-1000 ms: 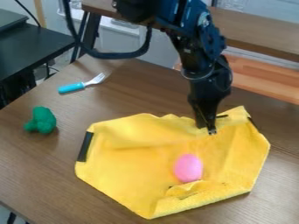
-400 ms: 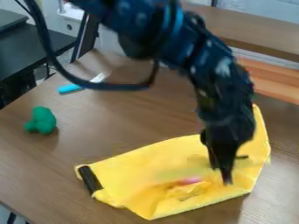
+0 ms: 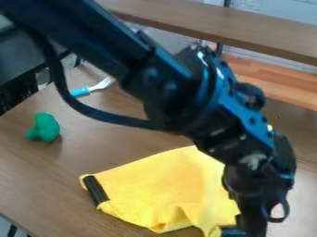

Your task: Fold the cloth from top left to bottom right

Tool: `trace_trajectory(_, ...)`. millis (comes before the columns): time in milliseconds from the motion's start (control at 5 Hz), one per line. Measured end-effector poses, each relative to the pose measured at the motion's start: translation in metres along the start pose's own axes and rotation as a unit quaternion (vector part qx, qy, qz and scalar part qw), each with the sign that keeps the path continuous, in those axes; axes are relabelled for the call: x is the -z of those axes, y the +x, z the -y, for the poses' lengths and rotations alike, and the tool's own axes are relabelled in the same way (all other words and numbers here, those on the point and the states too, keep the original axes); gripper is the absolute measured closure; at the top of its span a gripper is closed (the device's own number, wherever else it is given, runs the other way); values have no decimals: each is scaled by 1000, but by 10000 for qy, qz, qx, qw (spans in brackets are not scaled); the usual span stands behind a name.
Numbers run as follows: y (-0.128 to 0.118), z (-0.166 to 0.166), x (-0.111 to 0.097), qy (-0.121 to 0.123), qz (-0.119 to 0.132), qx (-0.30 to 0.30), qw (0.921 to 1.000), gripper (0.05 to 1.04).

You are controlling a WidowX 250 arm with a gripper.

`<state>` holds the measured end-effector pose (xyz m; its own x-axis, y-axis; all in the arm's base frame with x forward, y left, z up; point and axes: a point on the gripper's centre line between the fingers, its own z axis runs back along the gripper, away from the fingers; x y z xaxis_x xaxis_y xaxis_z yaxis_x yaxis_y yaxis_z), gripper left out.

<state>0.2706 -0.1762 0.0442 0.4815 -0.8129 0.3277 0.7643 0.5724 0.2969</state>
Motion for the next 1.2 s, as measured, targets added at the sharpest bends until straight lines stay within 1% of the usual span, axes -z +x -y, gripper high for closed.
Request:
trace_trajectory(200,-2,-2,-7,-177,11,-148,9997,92)
trace_trajectory(400,13,-28,-55,-373,440,-343,9977,82)
trace_trajectory(600,15,-33,-107,-427,704,-345,9960,82)
trace_trajectory(1200,15,-33,-109,-430,714,-340,9959,82)
